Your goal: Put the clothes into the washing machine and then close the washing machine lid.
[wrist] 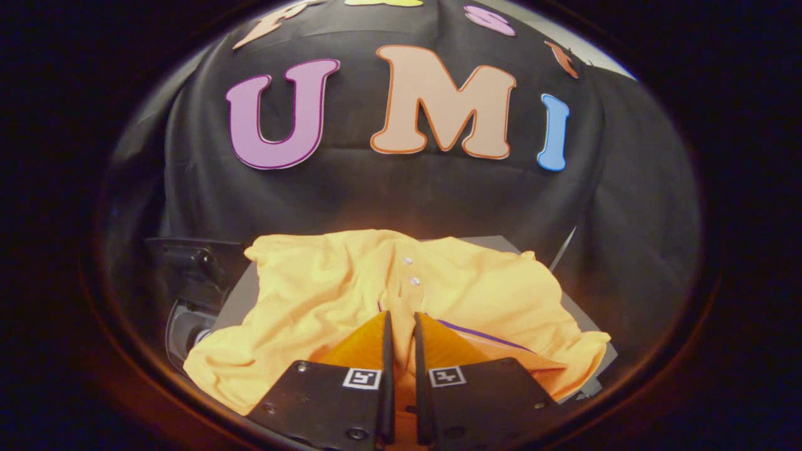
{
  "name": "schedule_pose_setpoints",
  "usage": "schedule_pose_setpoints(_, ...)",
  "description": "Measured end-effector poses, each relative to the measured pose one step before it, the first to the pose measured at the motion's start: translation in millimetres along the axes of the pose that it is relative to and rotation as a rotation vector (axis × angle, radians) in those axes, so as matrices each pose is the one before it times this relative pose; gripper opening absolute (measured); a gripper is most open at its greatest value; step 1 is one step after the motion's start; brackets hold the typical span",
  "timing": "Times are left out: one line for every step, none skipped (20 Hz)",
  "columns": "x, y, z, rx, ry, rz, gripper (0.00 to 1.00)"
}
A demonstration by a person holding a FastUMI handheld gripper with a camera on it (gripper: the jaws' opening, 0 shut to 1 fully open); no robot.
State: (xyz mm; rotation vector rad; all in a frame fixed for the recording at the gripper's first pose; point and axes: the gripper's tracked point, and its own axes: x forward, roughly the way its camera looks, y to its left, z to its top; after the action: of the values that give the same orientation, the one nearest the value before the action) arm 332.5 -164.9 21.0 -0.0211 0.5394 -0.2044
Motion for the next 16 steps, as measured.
schedule_pose_setpoints(-4.37, 7.38, 5.27, 0.02539, -0.01802, 0.02416, 0.12)
schedule_pose_setpoints(-4.65, 5.67, 9.79, 0.02805, -0.03503, 0.01515, 0.09)
schedule_pose_setpoints(-6.31, 3.60, 8.36, 0.01528, -0.01812, 0.00359, 0.09)
schedule_pose_setpoints(-6.15, 0.88, 3.63, 0.00677, -0.00559, -0.00376, 0.06)
schedule_pose_setpoints(-6.42, 2.64, 4.57, 0.00612, -0.00787, -0.00616, 0.06)
schedule_pose_setpoints(-6.68, 2.03, 5.79, 0.00416, -0.01261, -0.00492, 0.06)
schedule_pose_setpoints(-6.43, 3.88, 6.02, 0.00336, -0.01245, -0.00003, 0.06)
schedule_pose_setpoints(-6.65, 5.27, 4.44, 0.00227, -0.00971, 0.00150, 0.06)
schedule_pose_setpoints(-6.05, 6.25, 2.93, -0.00131, -0.00475, 0.00408, 0.06)
schedule_pose_setpoints(-4.83, 5.47, 3.76, -0.00048, -0.01255, 0.00302, 0.06)
schedule_pose_setpoints(-4.35, 5.91, 4.11, 0.00742, -0.01398, 0.00299, 0.06)
schedule_pose_setpoints(-4.46, 8.76, 1.48, 0.00702, -0.00188, 0.01083, 0.06)
schedule_pose_setpoints(-4.48, 9.04, 2.60, 0.00770, -0.00769, 0.00757, 0.06)
schedule_pose_setpoints(-3.30, 10.02, 2.62, -0.00055, -0.00631, 0.01109, 0.06)
schedule_pose_setpoints(-3.51, 6.58, 0.89, -0.01299, -0.00199, -0.00014, 0.06)
schedule_pose_setpoints(-2.55, 6.69, 3.23, -0.01286, -0.00663, 0.00041, 0.06)
